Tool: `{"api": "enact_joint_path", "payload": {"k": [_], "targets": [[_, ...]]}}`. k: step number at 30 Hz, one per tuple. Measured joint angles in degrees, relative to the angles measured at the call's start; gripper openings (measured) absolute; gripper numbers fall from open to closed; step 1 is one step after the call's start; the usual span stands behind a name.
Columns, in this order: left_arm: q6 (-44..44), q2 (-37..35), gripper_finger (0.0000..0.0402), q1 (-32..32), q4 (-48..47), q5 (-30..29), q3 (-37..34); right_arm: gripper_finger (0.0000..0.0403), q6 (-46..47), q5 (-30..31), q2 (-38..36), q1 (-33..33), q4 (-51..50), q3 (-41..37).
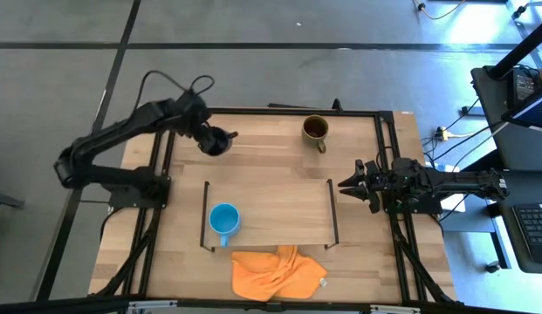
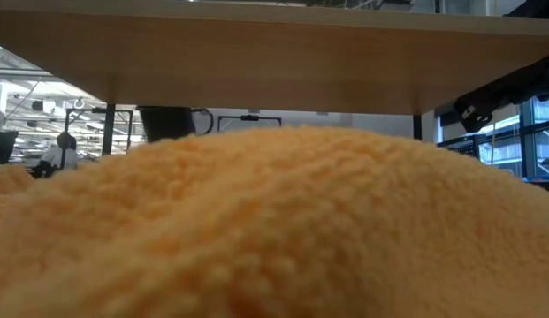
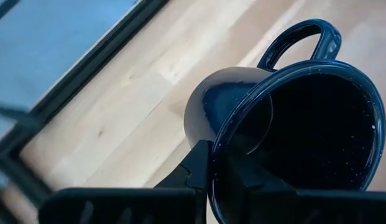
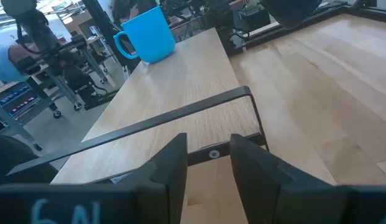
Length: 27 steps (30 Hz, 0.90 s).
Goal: Stack small to large cups/mugs on shelf
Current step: Put the dark blue mug on the shelf
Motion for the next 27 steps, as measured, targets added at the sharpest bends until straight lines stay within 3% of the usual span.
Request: {"api": "enact_joint_path", "payload": {"k": [11, 15, 23, 27], "targets": [[20.5, 20.0, 0.0012, 2.7, -6.4, 7.5, 18.7, 0.0124, 0.0, 0.0, 0.0, 0.0, 0.0, 0.0], [25.6, 26.1, 0.0012, 2.1, -10.2, 7.7, 26.2, 0.0124, 0.0, 0.0, 0.0, 0.0, 0.0, 0.0], [39.3, 31.9, 0.0012, -3.8, -13.6, 10.1, 41.6, 0.0124, 0.0, 0.0, 0.0, 0.0, 0.0, 0.0], [47.2, 33.0, 0.0012, -8.1, -16.4, 10.0, 46.0, 0.0124, 0.0, 0.0, 0.0, 0.0, 0.0, 0.0]]}}
